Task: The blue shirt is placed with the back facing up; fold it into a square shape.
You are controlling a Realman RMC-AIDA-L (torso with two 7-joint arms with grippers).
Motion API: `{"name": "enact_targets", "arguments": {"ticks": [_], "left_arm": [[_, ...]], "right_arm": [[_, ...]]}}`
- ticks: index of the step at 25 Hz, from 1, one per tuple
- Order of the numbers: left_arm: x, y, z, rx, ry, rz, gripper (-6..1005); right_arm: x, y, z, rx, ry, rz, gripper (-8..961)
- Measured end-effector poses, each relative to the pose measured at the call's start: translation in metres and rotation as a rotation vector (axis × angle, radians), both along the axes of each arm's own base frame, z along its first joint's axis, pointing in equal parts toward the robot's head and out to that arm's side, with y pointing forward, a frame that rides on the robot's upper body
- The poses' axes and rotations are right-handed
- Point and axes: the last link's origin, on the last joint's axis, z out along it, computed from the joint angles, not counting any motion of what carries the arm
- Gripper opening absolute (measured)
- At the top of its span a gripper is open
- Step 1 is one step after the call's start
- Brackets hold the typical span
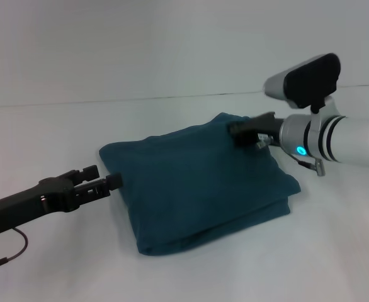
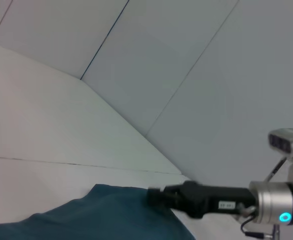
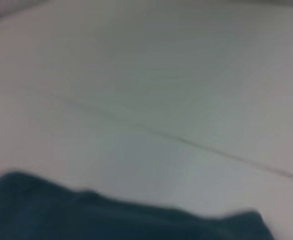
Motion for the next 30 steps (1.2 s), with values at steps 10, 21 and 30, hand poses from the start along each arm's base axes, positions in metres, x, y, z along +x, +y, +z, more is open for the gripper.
{"name": "enact_targets", "arguments": {"ticks": [10,21,30], "left_arm": [[0.0,0.001,0.001,0.007,-0.006,0.004,955],[-0.001,0.0,0.001,0.008,-0.009,0.01,955],[-0.007,0.001,0.002,-0.016,-0.039,0.094,956]], "right_arm": [[-0.018,-0.022,0.0,-0.116,0.139,0.195,0],[0.002,-0.035,-0.031,-0.192,-0.018,0.158,0],[-0.018,-0.028,-0.002,-0.049,0.147,0.275,39]]}}
